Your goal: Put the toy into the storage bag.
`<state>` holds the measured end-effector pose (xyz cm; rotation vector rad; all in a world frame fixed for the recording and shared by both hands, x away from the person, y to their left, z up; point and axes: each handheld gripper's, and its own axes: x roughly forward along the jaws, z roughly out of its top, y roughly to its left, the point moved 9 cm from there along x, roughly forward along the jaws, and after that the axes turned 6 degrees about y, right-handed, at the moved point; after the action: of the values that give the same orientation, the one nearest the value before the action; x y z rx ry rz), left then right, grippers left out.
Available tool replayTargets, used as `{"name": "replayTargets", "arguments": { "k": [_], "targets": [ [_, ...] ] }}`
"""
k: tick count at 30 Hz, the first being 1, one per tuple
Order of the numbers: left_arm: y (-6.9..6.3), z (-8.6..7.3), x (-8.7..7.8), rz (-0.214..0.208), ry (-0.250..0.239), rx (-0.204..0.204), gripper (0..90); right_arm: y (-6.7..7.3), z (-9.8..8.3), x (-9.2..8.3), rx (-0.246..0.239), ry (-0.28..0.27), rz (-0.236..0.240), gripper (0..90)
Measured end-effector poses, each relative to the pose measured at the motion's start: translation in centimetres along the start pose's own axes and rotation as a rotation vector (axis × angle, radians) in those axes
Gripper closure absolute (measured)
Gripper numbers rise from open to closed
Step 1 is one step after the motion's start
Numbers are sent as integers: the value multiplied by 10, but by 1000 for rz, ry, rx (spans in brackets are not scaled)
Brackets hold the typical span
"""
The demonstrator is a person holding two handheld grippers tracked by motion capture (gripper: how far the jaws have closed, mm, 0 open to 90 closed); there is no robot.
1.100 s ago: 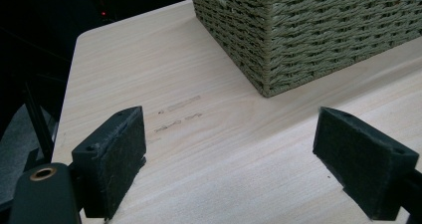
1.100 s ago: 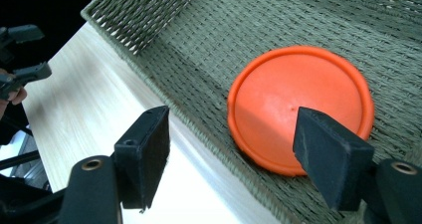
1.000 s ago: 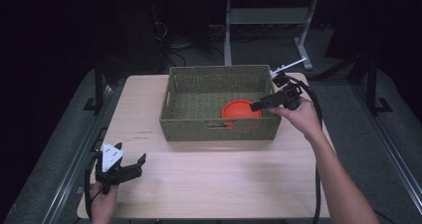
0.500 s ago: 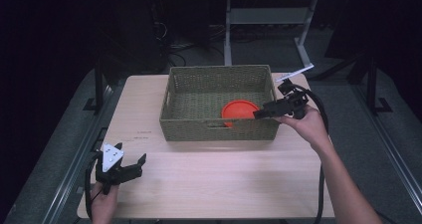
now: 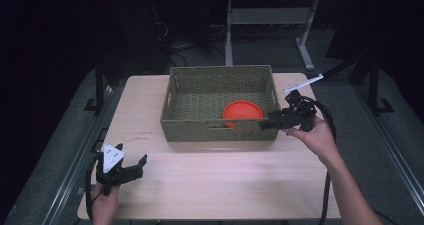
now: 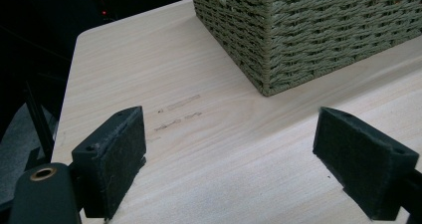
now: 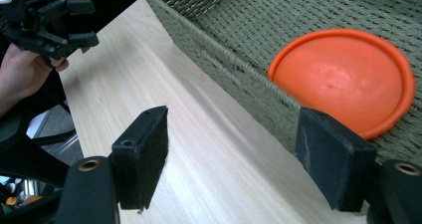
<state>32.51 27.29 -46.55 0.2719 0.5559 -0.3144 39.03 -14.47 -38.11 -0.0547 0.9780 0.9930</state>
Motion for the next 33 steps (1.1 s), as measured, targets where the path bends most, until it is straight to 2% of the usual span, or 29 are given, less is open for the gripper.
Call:
{"name": "replayTargets", "arguments": {
  "k": [8,14,20,23,33],
  "targets": [
    [0,0,0,3,1,5,129,3,-19,0,-6,-3,11,286],
    [0,0,0,4,5,4,128,5,-33,1,-19,-3,-1,280],
    [1,0,0,4,1,-2,129,8,-48,3,-29,-11,20,274],
    [1,0,0,5,-3,-1,128,7,-58,4,-31,-8,12,269],
    [1,-1,0,5,-2,2,128,-2,-94,6,-1,-29,41,264]
  ]
}}
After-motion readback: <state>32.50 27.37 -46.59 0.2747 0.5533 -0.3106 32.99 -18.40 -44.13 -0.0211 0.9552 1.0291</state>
